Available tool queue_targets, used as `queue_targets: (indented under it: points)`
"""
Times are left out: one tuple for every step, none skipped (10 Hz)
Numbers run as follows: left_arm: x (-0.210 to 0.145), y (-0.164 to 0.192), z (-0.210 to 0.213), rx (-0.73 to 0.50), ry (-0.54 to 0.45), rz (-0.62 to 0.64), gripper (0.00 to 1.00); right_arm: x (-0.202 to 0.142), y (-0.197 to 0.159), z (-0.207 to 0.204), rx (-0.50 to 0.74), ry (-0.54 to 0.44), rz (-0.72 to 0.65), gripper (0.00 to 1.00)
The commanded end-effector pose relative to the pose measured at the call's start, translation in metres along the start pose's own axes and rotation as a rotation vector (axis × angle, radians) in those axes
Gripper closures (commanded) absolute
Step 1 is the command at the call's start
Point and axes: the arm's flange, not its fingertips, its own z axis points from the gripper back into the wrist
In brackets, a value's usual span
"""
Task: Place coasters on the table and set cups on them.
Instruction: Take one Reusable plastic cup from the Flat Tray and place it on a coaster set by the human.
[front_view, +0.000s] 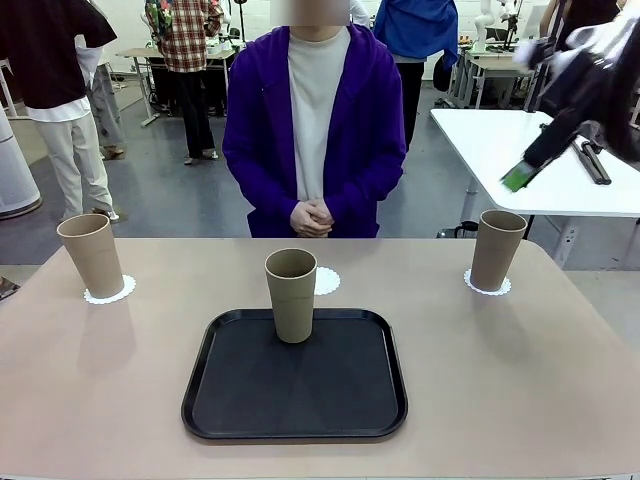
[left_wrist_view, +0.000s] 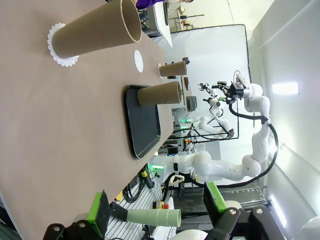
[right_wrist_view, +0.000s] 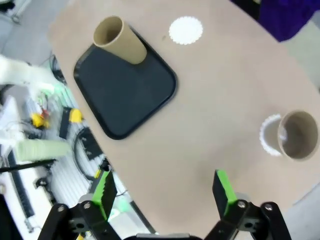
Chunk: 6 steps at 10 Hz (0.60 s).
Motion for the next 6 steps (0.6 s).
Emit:
queue_targets:
  points:
    - [-0.002,-0.001,0.001,0.002,-0.004,0.001,0.0,0.016,0.027,-0.05,-0.084,0.062,0.133,0.0]
    - [-0.002,-0.001,0.001,0.002,-0.004,0.001,0.0,0.027,0.042,-0.073,-0.107,0.125,0.197,0.0]
    - [-0.002,-0.001,0.001,0.002,-0.004,0.001,0.0,0.038,0.053,-0.094,-0.121,0.173,0.244,0.0]
    - [-0.002,-0.001,0.001,0.002,-0.004,0.001,0.0,0.048,0.059,-0.109,-0.133,0.187,0.264,0.0]
    - [-0.002,-0.001,0.001,0.002,-0.004,0.001,0.0,0.048,0.067,-0.124,-0.129,0.201,0.287,0.0]
    - [-0.002,-0.001,0.001,0.002,-0.004,0.001,0.0,0.048,0.067,-0.134,-0.12,0.206,0.292,0.0]
